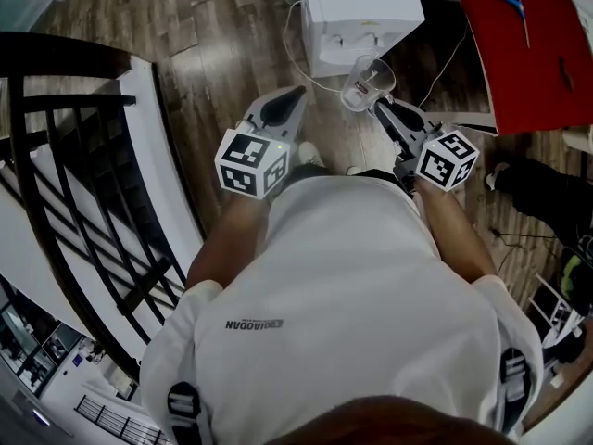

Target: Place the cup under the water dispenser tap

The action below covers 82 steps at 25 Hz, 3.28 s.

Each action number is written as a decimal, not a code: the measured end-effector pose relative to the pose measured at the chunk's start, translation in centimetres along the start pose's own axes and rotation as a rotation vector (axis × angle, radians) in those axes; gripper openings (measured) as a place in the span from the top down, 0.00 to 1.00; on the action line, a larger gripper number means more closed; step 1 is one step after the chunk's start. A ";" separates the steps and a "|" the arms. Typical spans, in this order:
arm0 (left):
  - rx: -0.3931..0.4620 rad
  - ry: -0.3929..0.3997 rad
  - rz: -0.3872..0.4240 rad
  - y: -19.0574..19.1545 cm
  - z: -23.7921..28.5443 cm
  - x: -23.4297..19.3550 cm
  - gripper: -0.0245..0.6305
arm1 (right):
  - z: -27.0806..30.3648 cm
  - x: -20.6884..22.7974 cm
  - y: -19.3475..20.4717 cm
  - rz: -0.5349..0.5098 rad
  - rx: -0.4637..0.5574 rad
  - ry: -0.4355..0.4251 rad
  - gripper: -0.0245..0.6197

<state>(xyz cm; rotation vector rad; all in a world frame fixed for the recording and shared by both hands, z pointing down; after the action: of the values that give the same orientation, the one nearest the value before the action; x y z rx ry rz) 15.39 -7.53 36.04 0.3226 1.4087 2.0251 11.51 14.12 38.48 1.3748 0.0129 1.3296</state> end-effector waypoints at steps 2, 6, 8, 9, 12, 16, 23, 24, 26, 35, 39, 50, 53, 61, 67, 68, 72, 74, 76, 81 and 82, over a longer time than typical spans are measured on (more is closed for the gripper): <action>-0.011 0.022 0.002 0.4 0.4 -0.6 0.97 | 0.4 0.5 0.3 0.004 0.006 0.030 0.89; -0.029 0.061 0.011 1.6 1.7 -0.6 0.97 | 0.4 1.9 1.4 0.005 0.015 0.080 0.89; -0.034 0.079 0.019 2.1 2.0 -0.5 0.97 | 0.4 2.3 1.9 0.003 0.019 0.103 0.89; -0.037 0.088 0.021 2.2 2.0 -0.6 0.97 | 0.5 2.3 2.1 0.003 0.019 0.114 0.89; -0.048 0.106 0.017 2.7 2.1 -1.3 0.97 | 1.0 2.1 2.3 0.007 0.013 0.139 0.89; -0.051 0.108 0.008 3.9 2.9 -1.9 0.97 | 1.3 2.8 3.1 0.007 0.007 0.150 0.89; -0.075 0.108 0.012 5.1 4.5 -1.5 0.97 | 1.8 5.1 3.4 0.009 0.024 0.151 0.89; -0.080 0.107 0.013 5.2 4.7 -1.4 0.97 | 1.9 5.4 3.4 0.009 0.023 0.152 0.89; -0.093 0.102 0.011 5.5 4.9 -1.5 0.97 | 2.1 6.1 3.5 0.008 0.021 0.155 0.89; -0.163 0.091 -0.005 7.8 7.6 -1.4 0.97 | 3.5 10.5 5.6 -0.009 -0.008 0.178 0.89; -0.202 0.067 -0.035 9.1 9.4 -2.1 0.97 | 4.5 13.6 6.9 0.012 -0.036 0.193 0.89; -0.329 0.030 -0.113 14.0 14.1 -3.0 0.97 | 9.5 21.9 10.0 -0.105 -0.144 0.236 0.89; -0.369 0.031 -0.132 15.4 15.3 -3.1 0.97 | 11.2 23.6 10.9 -0.159 -0.170 0.237 0.89; -0.431 0.035 -0.192 17.7 18.5 -3.3 0.97 | 14.5 27.8 13.5 -0.223 -0.219 0.251 0.89; -0.451 0.036 -0.278 19.0 19.6 -3.5 0.97 | 16.2 29.6 15.1 -0.288 -0.255 0.224 0.89; -0.456 0.033 -0.285 19.2 19.8 -3.5 0.97 | 16.5 29.8 15.1 -0.300 -0.254 0.217 0.89; -0.467 0.023 -0.288 20.0 21.2 -3.7 0.97 | 17.7 30.3 14.8 -0.338 -0.241 0.190 0.89; -0.464 0.017 -0.283 20.1 21.8 -3.8 0.97 | 18.4 30.7 14.7 -0.366 -0.230 0.178 0.89; -0.462 0.013 -0.271 20.2 22.2 -3.9 0.97 | 19.2 31.0 14.5 -0.409 -0.217 0.160 0.89; -0.461 0.007 -0.230 20.7 22.8 -4.1 0.97 | 20.9 31.5 14.5 -0.524 -0.188 0.103 0.89; -0.460 0.005 -0.217 20.8 22.9 -4.2 0.97 | 21.2 31.6 14.6 -0.538 -0.183 0.092 0.89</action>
<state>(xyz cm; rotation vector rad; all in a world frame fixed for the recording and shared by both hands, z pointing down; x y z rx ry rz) 23.30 2.45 64.57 -0.0340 0.8964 2.0900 27.49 15.88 75.93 1.0544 0.2966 0.9127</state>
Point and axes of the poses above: the fingertips, and each gripper's own axes: z forward along the fingers, x to its right, y out of its underside, the point moved 6 cm from there along -z, backward along the fingers, and after that the axes turned 9 degrees about z, right-handed, at the moved point
